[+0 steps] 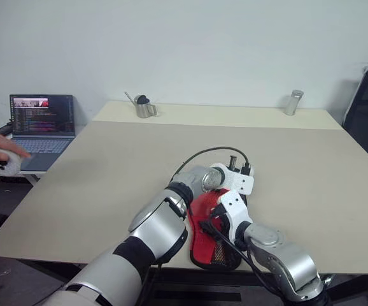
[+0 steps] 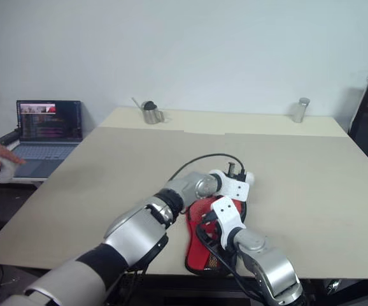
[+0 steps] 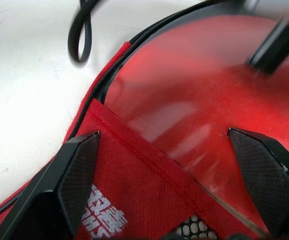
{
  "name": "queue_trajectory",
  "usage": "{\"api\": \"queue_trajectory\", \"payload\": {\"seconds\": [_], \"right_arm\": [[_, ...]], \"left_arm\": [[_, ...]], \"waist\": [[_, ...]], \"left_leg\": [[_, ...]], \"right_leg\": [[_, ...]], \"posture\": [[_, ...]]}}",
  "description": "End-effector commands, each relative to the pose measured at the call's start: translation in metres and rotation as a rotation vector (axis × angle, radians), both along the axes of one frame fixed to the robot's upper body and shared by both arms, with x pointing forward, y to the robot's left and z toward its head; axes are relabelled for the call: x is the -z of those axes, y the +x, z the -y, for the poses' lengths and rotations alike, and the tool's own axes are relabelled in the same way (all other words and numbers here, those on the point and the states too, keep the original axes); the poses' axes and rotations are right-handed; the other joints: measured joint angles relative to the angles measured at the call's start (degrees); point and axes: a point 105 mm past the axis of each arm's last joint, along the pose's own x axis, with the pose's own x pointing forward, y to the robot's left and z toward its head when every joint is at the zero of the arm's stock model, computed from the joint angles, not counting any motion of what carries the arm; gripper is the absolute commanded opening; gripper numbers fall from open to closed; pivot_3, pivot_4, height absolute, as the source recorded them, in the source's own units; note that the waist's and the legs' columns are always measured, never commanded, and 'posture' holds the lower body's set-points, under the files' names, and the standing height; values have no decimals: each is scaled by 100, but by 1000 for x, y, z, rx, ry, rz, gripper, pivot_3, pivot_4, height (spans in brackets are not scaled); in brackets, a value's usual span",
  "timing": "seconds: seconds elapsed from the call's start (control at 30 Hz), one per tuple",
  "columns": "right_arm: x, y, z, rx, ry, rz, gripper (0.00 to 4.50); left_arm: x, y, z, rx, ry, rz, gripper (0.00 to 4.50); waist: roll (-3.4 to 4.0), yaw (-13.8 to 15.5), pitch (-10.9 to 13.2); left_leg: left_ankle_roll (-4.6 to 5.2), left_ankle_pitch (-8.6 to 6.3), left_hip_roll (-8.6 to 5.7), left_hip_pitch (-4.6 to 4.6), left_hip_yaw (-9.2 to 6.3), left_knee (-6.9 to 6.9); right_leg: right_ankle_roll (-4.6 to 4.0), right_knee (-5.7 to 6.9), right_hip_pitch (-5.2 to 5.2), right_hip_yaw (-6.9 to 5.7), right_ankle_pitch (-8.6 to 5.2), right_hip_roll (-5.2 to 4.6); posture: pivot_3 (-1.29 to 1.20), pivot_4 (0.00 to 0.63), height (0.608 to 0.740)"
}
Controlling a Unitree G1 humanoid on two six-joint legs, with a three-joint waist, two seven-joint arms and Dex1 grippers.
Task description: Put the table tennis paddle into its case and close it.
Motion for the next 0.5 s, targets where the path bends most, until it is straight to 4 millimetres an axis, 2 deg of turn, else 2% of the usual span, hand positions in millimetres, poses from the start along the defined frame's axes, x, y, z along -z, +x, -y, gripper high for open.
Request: {"api": "queue_trajectory", "payload": {"seconds": [0.03,0.23,0.4,0.5], "right_arm": [[61,-31,0,-29,-74,-294,4500],[62,-32,-1,-32,-74,-296,4500],[61,-28,0,-33,-77,-288,4500],[60,-24,1,-34,-78,-283,4500]], "left_arm": [[-7,-6,12,33,-68,-41,510],[-7,-12,19,43,-121,-120,2615],[-17,-13,24,60,-159,-137,4444],[-28,-12,23,79,-182,-135,4477]], "waist": [[4,-1,-14],[4,-1,-68],[4,0,-93],[5,-3,-97]], "left_leg": [[0,0,0,0,0,0],[0,0,0,3,0,0],[0,0,0,10,-1,0],[0,0,0,14,0,0]], "right_leg": [[0,0,0,0,0,0],[6,-2,5,0,-4,0],[9,-1,12,-1,-6,0],[10,-2,16,0,-6,0]], "posture": [[0,150,740],[0,150,740],[0,150,740],[0,150,740]]}}
